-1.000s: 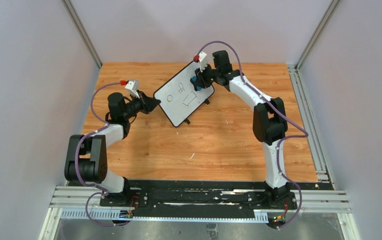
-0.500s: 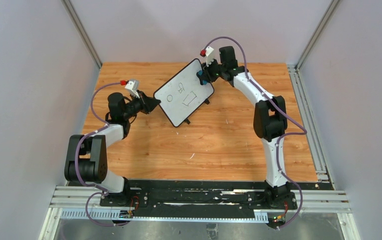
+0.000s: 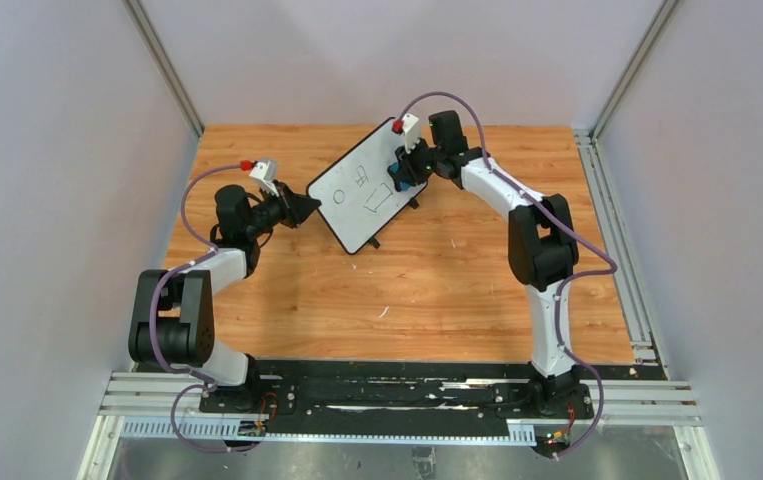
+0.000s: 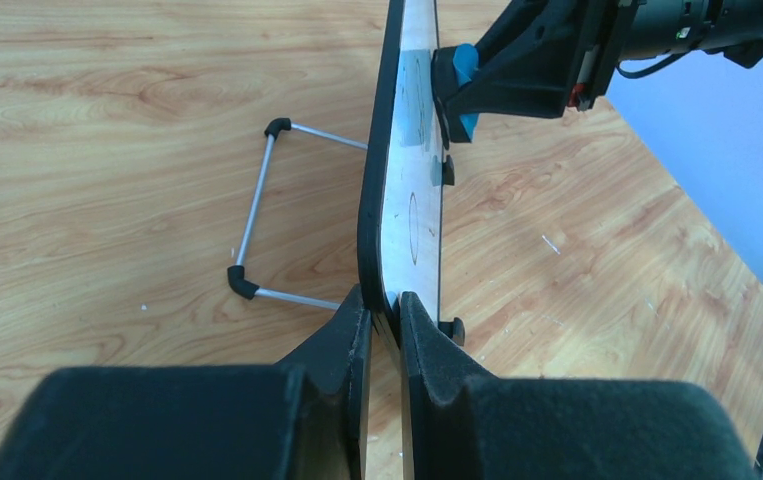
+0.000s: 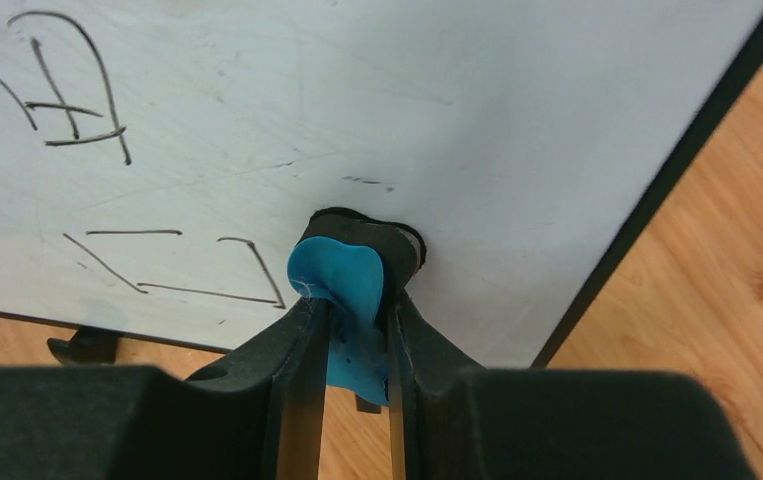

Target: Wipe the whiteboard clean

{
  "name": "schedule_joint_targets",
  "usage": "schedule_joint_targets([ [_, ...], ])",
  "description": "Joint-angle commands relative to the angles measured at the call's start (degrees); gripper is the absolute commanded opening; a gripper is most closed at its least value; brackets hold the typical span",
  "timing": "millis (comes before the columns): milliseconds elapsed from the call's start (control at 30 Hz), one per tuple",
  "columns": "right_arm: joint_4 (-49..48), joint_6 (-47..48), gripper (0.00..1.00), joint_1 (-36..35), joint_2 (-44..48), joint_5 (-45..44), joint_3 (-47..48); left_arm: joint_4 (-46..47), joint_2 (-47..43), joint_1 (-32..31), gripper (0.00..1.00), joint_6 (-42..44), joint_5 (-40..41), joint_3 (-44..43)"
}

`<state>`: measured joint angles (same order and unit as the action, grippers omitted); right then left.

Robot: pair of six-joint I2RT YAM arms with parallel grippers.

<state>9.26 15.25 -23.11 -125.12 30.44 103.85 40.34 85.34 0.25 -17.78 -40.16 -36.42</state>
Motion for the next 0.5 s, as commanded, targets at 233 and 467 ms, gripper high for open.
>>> schedule_joint_targets([
  [233,1.33,1.63,0.01,-1.28,0.35,-1.42,3.10,-3.07,0.43,0.36,0.00,6.27,1.24,0.03],
  [467,2.63,2.23,0.01,0.45,-3.16,-2.54,10.85,-3.23,0.20,0.36,0.00,6.27,1.20,0.14],
])
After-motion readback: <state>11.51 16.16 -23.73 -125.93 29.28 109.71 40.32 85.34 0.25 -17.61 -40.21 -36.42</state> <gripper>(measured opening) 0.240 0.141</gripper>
